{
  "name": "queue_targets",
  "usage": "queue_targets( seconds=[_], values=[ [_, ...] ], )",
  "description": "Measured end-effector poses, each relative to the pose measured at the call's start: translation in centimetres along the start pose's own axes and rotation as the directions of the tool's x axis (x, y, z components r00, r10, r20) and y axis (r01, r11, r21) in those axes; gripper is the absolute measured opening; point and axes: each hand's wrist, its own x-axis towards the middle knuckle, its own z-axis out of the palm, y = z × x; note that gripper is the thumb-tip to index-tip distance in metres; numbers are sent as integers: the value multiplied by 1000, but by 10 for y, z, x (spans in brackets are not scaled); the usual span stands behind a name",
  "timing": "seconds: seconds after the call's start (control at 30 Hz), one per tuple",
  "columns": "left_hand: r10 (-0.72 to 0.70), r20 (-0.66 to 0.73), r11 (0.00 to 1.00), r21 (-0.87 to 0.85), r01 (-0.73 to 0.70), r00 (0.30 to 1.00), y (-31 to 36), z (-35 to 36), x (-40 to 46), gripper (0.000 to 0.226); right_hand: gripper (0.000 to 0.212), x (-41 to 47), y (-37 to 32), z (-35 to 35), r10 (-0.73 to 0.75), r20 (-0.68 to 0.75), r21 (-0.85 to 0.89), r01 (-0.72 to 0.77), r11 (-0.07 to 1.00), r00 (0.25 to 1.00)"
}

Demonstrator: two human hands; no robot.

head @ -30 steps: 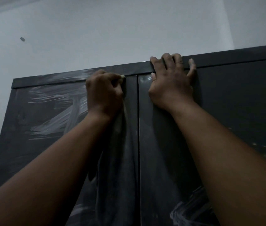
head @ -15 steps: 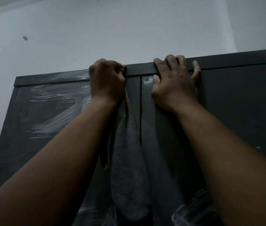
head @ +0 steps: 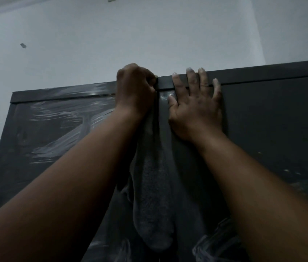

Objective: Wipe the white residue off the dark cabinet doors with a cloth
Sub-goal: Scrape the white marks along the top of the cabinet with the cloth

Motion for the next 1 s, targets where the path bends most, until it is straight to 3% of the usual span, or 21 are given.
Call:
queue_targets(
  seconds=[0.13, 0.27, 0.37, 0.53, 0.6, 0.8, 0.93, 1.0],
  values=[
    [205, 76, 979, -27, -204, 976, 7, 1, -19, 14, 63, -3, 3, 0, 2, 10, 4, -2, 1000, 1000],
    [21, -52, 999, 35, -20, 998, -14, -4, -9, 18, 63, -6, 2, -2, 1, 20, -3, -1, 1000, 1000],
    [-78, -58, 995, 56, 82, 995, -22, -7, 3, 21, 63, -7, 3, -2, -2, 31, -3, 2, 1000, 1000],
    [228, 59, 972, 43, -231, 972, -15, -13, -38, 18, 64, -9, 2, -2, 0, 33, -15, 0, 1000, 999],
    [267, 96, 963, 14, -269, 959, -19, -18, -55, 16, 64, -9, 1, -3, 8, 35, -15, -8, 1000, 999],
    [51, 36, 997, 60, -53, 998, -43, -30, -42, 18, 65, -8, -1, -4, 9, 43, -27, -8, 1000, 999],
    [275, 165, 961, -22, -275, 947, -29, -29, -61, 16, 65, -9, -4, -5, 16, 42, -25, -15, 1000, 999],
    [299, 196, 954, -65, -292, 934, -30, -32, -70, 15, 66, -12, -7, -5, 25, 39, -16, -25, 1000, 999]
  ],
)
